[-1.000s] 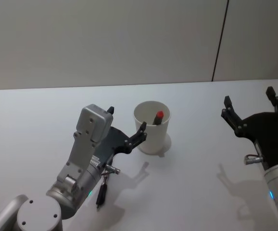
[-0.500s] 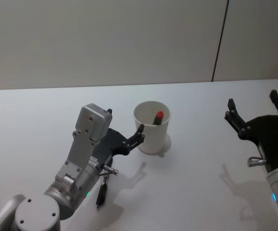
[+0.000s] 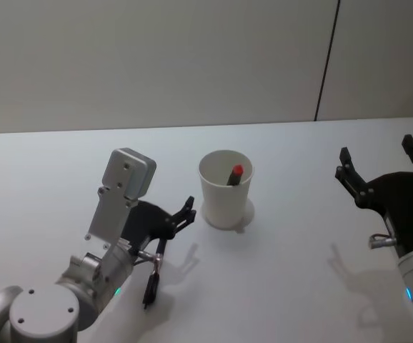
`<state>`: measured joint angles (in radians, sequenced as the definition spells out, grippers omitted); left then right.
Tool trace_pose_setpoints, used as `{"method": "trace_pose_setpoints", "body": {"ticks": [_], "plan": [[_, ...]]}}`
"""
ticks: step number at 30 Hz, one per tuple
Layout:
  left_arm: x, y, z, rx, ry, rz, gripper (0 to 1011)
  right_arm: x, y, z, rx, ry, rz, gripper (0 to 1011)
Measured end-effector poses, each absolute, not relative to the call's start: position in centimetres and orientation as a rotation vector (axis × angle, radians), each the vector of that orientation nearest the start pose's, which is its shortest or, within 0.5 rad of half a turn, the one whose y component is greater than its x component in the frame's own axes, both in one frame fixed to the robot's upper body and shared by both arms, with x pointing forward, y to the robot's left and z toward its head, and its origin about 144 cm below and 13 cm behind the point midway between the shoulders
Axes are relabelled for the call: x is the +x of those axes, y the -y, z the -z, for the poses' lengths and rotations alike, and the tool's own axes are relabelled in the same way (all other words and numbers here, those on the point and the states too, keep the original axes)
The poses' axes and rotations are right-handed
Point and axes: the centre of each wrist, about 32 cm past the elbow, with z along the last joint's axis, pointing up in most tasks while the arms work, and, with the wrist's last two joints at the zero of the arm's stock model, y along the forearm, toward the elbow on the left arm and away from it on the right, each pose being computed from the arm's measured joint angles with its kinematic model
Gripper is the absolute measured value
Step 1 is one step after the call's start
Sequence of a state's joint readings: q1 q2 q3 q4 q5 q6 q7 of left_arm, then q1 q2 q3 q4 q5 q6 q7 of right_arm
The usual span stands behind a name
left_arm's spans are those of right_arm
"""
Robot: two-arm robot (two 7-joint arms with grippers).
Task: Place the pen into the pen holder.
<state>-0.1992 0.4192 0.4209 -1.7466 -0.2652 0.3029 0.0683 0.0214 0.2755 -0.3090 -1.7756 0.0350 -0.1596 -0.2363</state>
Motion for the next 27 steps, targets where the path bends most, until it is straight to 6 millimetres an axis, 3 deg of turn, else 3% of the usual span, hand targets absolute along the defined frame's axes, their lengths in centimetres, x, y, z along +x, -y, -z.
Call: {"method": "trace_pose_setpoints", "body": {"ticks": [27], "plan": [[45.2, -20.7, -124.9, 0.443, -0.154, -1.269, 1003, 44.4, 19.6, -119.7, 0.159, 0.379, 1.435, 1002]]}}
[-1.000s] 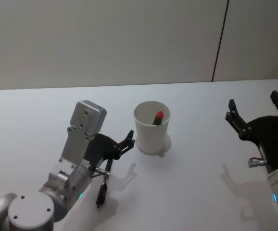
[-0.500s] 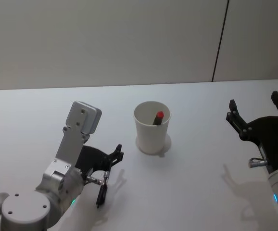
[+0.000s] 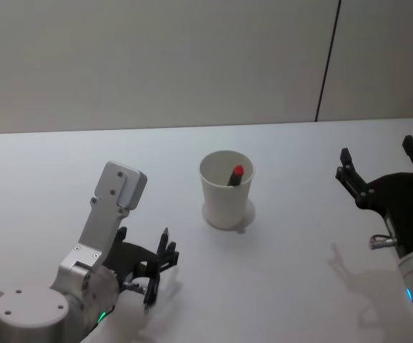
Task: Place the pen into the pen holder.
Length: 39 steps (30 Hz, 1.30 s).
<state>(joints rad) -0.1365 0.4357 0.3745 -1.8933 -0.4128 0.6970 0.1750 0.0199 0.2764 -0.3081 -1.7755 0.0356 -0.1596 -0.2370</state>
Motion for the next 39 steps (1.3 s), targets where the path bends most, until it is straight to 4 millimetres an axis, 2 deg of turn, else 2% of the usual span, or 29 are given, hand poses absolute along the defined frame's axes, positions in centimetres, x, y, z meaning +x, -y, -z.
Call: {"method": "trace_pose_setpoints", "body": {"ticks": [27, 33, 36, 39], "plan": [[45.0, -20.6, -123.7, 0.556, -0.298, -1.207, 1000, 44.4, 19.6, -119.7, 0.159, 0.379, 1.435, 1002], [45.1, -20.4, -123.4, 0.570, -0.297, -1.201, 872, 44.4, 19.6, -119.7, 0.159, 0.379, 1.435, 1001], [45.1, -20.3, -123.2, 0.574, -0.292, -1.198, 765, 44.4, 19.6, -119.7, 0.159, 0.379, 1.435, 1002], [45.2, -20.2, -123.1, 0.576, -0.289, -1.200, 719, 44.4, 19.6, -119.7, 0.159, 0.379, 1.435, 1002]]}}
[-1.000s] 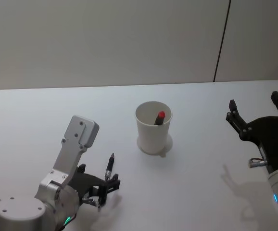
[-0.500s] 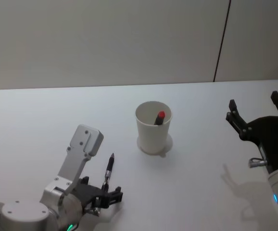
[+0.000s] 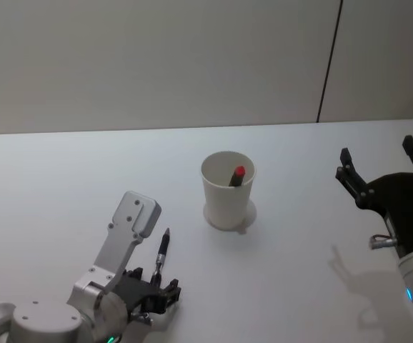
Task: Place the pen into the pen holder.
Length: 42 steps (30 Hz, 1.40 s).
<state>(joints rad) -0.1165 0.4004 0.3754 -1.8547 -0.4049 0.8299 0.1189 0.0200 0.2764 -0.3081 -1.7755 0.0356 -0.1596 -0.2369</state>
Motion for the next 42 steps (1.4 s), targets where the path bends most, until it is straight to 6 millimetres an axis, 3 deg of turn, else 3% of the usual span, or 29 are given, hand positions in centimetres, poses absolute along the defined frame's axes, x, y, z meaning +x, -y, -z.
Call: {"method": "trace_pose_setpoints", "body": {"ticks": [42], "plan": [[45.49, -20.29, -122.62, 0.624, -0.208, -1.235, 436, 44.40, 19.63, -119.69, 0.159, 0.379, 1.435, 1002]]}}
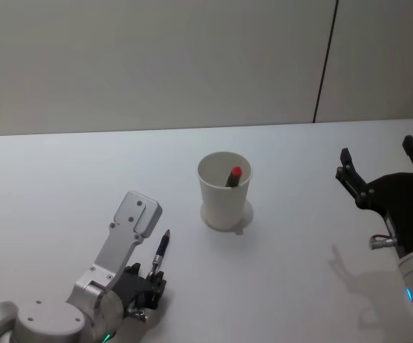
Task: Place the pen into the pen holder.
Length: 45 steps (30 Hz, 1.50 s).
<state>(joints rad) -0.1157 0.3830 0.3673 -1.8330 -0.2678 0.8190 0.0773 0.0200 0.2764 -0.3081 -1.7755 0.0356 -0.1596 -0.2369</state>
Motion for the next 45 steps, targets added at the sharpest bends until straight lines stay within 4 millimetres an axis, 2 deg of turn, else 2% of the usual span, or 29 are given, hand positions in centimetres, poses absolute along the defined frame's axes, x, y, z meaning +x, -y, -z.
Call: {"method": "trace_pose_setpoints", "body": {"ticks": [11, 21, 35, 45], "plan": [[45.52, -20.16, -122.81, 0.632, -0.205, -1.230, 329, 44.40, 19.63, -119.69, 0.159, 0.379, 1.435, 1002], [45.49, -20.08, -122.91, 0.635, -0.198, -1.228, 176, 44.40, 19.63, -119.69, 0.159, 0.379, 1.435, 1002], [45.39, -20.19, -123.01, 0.623, -0.182, -1.234, 176, 44.40, 19.63, -119.69, 0.159, 0.379, 1.435, 1002], [45.23, -20.54, -123.50, 0.553, -0.113, -1.281, 176, 44.40, 19.63, -119.69, 0.159, 0.379, 1.435, 1002]]}}
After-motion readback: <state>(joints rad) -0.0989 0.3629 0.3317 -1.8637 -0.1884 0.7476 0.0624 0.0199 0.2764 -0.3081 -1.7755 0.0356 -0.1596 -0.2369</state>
